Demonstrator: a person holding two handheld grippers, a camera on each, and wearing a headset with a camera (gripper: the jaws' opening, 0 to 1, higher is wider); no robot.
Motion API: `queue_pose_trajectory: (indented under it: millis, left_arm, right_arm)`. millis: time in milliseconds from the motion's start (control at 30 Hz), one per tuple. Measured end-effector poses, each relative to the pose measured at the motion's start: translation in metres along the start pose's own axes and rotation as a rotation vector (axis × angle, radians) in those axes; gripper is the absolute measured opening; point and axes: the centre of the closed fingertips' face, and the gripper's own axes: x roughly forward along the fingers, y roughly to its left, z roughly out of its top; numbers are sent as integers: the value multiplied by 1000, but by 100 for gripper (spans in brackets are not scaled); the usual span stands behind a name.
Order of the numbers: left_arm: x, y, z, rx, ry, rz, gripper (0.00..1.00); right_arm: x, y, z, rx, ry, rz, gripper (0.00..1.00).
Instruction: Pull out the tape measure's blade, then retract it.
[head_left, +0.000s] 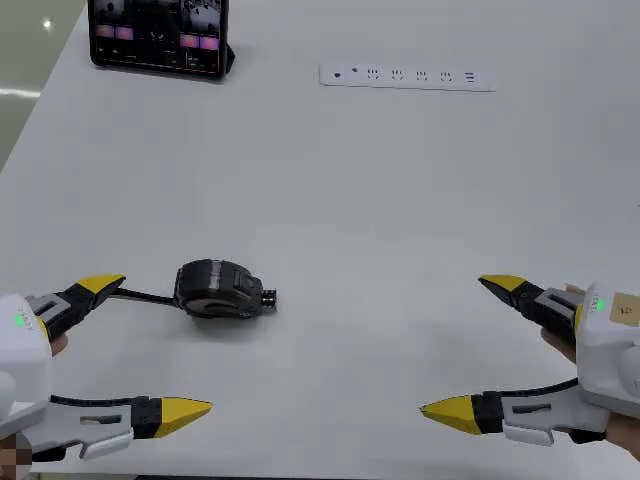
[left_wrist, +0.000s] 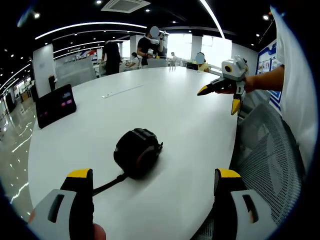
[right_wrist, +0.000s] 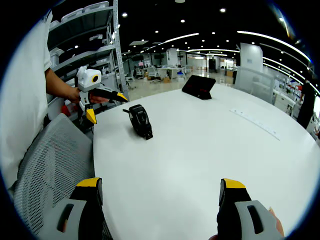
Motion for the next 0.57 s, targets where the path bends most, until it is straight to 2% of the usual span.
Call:
queue_pose_trajectory:
  millis: [167, 567]
  left_arm:
    - [-2, 1, -1, 21, -3, 1, 97]
    - [-3, 2, -4, -15, -1, -13, 99]
  right_arm:
    - [-1, -1, -2, 3, 3, -1, 96]
    - [-4, 1, -9, 5, 22, 3, 96]
